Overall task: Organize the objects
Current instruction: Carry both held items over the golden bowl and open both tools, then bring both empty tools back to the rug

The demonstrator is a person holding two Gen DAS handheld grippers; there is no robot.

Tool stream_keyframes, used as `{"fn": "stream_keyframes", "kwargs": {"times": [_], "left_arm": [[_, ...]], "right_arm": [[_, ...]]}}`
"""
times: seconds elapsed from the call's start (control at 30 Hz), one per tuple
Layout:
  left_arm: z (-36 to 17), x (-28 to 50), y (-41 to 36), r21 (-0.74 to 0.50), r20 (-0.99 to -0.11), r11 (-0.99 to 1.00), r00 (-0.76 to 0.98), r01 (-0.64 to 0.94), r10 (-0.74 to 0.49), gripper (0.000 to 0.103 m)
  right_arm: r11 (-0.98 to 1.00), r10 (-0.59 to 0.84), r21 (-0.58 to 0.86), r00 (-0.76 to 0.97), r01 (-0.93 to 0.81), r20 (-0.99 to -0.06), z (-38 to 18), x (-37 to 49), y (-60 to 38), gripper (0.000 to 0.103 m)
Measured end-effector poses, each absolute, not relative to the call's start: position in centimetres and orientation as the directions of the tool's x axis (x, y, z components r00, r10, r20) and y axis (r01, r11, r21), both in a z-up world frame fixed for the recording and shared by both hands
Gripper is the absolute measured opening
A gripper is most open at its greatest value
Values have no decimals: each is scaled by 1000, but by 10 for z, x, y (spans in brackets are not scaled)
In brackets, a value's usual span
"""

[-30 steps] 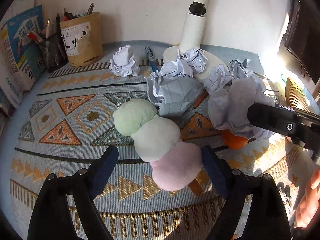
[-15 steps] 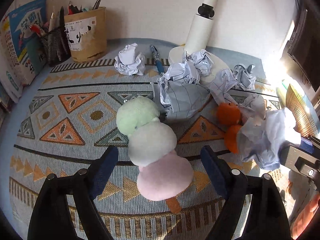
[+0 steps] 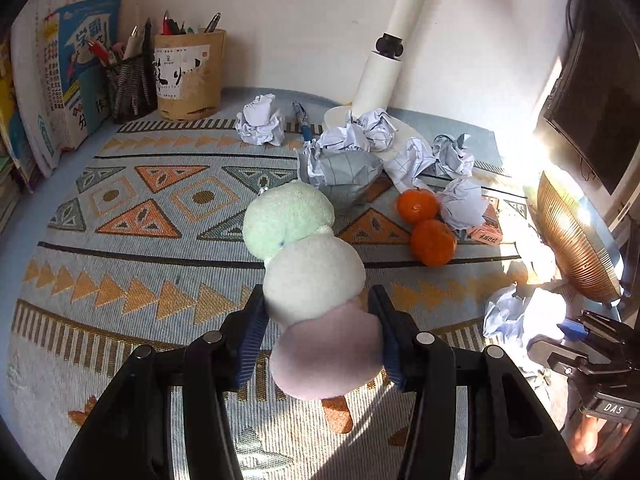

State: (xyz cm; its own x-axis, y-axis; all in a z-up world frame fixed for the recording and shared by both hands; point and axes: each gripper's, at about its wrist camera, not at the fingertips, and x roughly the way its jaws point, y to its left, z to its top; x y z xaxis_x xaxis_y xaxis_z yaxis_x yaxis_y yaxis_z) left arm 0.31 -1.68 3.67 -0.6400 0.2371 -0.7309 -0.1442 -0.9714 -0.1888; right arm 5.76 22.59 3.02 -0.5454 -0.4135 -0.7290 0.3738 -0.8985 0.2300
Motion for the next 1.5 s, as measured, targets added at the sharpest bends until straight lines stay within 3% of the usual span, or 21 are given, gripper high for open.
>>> {"fn": "stream_keyframes", "kwargs": {"times": [0.27,0.4,0.43,0.47,0.57,0.7,0.87,1.07,1.17,1.23,1.43,1.47,1.5], "left_arm": [[32,20,5,-156,-709,-959,-649,-235,274,48],[29,19,4,-168,-718,-955,-634,-243,288,48],[29,18,3,-175,-718,-954,-632,-242,292,48],[29,18,1,-184,-715,-952,-631,-243,299,48],[30,19,2,-181,-713,-953,-635,-244,299,48],[42,22,20,-138,-706,-949,-644,-282,294,48],[95,20,72,-137,-634,-903,-664,-407,396,48],[146,13,178,-80,-563,-804,-638,-590,525,48],[153,9,231,-62,-542,-749,-608,-660,580,49],[148,3,261,-83,-551,-716,-567,-694,613,49],[117,-15,323,-82,-605,-665,-493,-742,625,53],[113,-17,327,-75,-610,-666,-494,-743,620,56],[111,-17,329,-77,-614,-663,-488,-745,620,68]], "right_arm": [[-906,-411,261,-544,334,-732,28,61,225,67],[-904,-417,279,-531,323,-738,25,49,215,67],[-904,-417,281,-522,322,-744,23,47,212,62],[-904,-417,282,-519,321,-746,22,47,210,48],[-902,-422,290,-520,319,-742,20,49,210,40],[-909,-412,281,-578,306,-704,41,61,226,40],[-930,-356,297,-729,216,-585,102,81,287,40],[-936,-120,348,-889,-47,-441,158,108,395,40],[-923,146,251,-870,-291,-471,164,108,433,41],[-909,233,201,-845,-365,-481,162,104,448,41],[-892,196,242,-808,-383,-555,134,78,477,41],[-891,198,238,-802,-387,-564,131,74,478,44],[-890,203,232,-796,-393,-570,127,70,479,47]]}}
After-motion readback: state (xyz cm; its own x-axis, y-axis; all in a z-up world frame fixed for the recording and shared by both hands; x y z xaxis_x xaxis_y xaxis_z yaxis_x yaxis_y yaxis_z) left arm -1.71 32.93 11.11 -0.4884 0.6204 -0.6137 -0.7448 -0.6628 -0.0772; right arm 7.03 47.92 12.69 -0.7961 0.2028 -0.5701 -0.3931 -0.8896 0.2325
